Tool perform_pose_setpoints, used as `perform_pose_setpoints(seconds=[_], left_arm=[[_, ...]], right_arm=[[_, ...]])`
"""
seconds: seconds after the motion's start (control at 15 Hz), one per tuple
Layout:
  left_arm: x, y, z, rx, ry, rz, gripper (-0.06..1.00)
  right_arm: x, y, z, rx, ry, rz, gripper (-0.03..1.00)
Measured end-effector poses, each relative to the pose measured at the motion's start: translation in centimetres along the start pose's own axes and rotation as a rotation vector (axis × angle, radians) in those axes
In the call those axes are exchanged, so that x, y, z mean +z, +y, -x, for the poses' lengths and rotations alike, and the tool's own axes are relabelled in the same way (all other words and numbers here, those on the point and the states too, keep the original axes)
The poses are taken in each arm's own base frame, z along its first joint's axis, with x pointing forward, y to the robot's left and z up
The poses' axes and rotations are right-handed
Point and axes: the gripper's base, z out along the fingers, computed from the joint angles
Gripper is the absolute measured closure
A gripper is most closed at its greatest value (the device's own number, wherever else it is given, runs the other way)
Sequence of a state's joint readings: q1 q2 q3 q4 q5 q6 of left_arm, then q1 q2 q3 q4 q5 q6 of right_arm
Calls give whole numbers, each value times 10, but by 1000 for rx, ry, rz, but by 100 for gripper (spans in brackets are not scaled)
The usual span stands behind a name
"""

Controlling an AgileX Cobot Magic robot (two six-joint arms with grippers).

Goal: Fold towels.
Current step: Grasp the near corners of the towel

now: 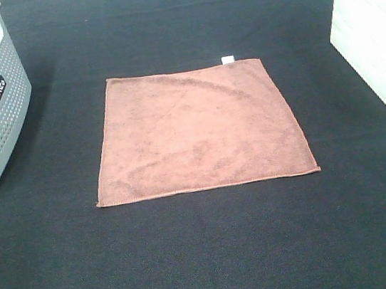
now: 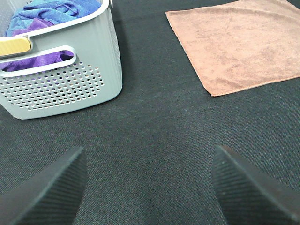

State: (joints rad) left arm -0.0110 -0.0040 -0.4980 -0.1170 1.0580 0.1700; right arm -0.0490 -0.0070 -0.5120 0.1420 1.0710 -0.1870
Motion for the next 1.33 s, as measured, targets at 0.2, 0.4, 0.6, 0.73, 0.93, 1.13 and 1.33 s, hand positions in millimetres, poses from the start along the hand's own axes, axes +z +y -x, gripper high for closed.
perform_pose_setpoints(seconds=[0.2,0.4,0.6,0.73,0.93,1.13,1.33], left_arm=[[0,0,0,0,0,0,23],[0,0,0,0,0,0,23],[0,0,0,0,0,0,23],[0,0,0,0,0,0,23],[0,0,0,0,0,0,23],[0,0,0,0,0,0,23],[0,0,0,0,0,0,23]], right_arm=[[0,0,0,0,0,0,21],[0,0,0,0,0,0,21],[0,0,0,0,0,0,21],[0,0,0,0,0,0,21],[0,0,0,0,0,0,21],[0,0,0,0,0,0,21],[0,0,0,0,0,0,21]])
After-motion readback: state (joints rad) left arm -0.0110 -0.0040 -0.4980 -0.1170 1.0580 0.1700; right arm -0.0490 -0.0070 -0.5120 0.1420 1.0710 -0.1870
